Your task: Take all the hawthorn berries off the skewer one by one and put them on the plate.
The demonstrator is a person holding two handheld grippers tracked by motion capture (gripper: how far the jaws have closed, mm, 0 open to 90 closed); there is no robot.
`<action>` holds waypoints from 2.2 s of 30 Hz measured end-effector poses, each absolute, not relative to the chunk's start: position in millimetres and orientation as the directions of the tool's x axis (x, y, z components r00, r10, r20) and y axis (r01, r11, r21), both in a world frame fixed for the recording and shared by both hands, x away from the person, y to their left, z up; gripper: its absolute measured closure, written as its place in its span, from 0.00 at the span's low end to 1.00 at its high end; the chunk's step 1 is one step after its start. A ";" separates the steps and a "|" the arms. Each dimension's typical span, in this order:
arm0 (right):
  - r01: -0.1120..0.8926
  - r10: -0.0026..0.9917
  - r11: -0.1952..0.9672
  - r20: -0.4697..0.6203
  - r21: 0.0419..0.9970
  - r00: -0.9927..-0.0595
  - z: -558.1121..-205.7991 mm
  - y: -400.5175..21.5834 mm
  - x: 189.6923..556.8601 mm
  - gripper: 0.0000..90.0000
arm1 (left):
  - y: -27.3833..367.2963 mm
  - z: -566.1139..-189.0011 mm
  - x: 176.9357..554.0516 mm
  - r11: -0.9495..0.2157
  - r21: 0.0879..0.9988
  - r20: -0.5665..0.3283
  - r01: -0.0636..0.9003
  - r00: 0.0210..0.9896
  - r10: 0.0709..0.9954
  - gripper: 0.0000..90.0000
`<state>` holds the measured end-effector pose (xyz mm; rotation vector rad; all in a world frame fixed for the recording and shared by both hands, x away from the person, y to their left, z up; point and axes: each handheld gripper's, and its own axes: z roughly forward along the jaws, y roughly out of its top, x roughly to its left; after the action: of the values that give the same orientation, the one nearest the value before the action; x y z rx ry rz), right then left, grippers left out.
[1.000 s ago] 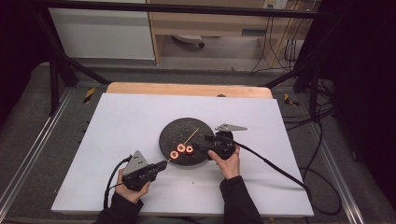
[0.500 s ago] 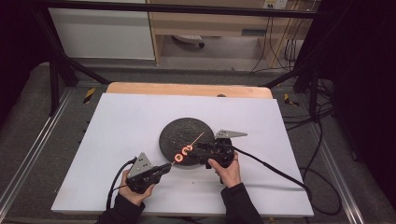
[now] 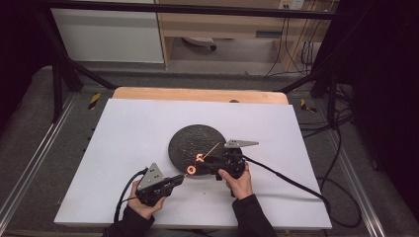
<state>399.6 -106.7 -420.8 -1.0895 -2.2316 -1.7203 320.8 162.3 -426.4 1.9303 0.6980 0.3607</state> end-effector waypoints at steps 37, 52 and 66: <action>0.559 0.585 0.008 0.450 0.829 -0.675 -367.8 -154.1 433.8 0.70 | 167.7 -423.0 320.6 -0.301 0.905 -0.054 0.301 0.783 0.620 0.98; 0.578 0.675 0.033 0.409 0.815 -0.615 -378.0 -159.9 451.7 0.70 | 172.0 -422.8 322.4 -0.292 0.905 -0.059 0.309 0.771 0.634 0.98; 0.647 0.697 0.143 0.388 0.749 -0.603 -437.6 -125.6 455.9 0.70 | 173.1 -423.2 323.6 -0.289 0.904 -0.061 0.316 0.763 0.644 0.98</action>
<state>455.9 -125.6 -437.6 -1.4211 -2.4138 -1.5350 323.6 173.1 -423.2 1.8920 0.7333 0.3849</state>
